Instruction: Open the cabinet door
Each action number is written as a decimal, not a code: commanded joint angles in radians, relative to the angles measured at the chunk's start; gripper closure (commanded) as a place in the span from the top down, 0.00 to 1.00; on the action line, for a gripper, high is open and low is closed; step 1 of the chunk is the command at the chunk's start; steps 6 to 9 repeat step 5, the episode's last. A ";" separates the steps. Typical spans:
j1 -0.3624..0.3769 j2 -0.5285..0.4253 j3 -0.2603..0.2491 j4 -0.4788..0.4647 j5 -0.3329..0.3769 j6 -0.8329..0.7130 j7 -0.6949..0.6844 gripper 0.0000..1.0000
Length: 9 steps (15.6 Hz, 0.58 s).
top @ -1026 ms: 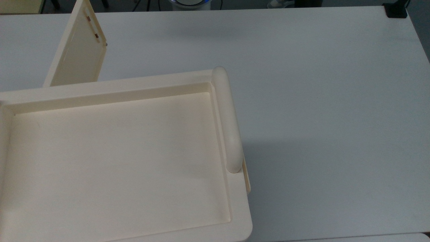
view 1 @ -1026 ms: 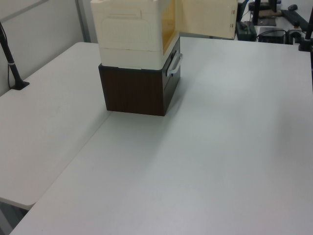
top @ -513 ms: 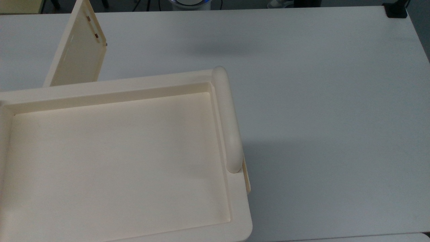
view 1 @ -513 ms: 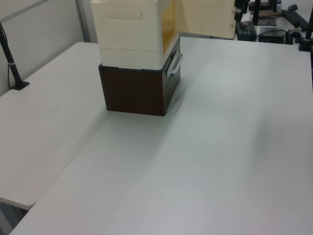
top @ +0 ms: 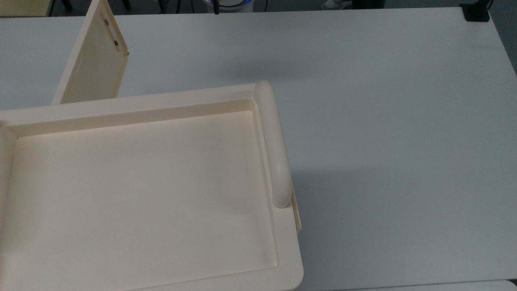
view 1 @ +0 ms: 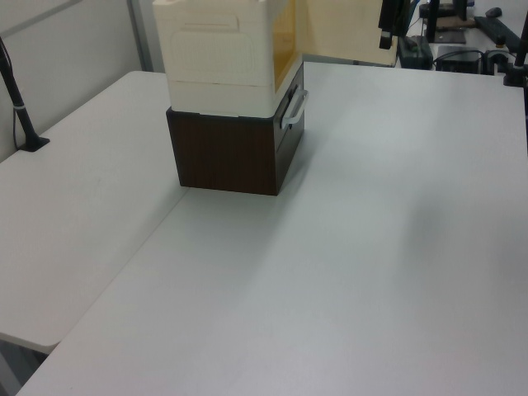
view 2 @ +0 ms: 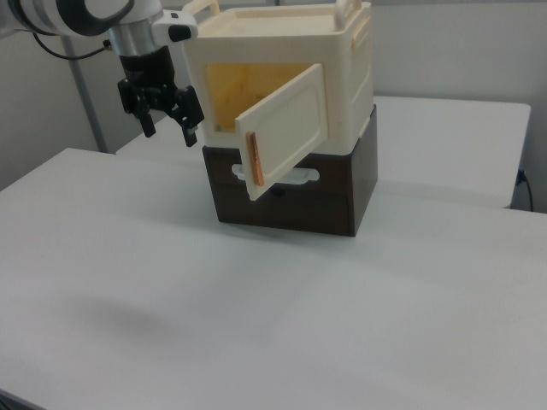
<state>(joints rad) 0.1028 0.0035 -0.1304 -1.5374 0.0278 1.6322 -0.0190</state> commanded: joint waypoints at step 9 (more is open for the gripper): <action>0.000 -0.019 0.002 -0.024 -0.017 0.028 0.007 1.00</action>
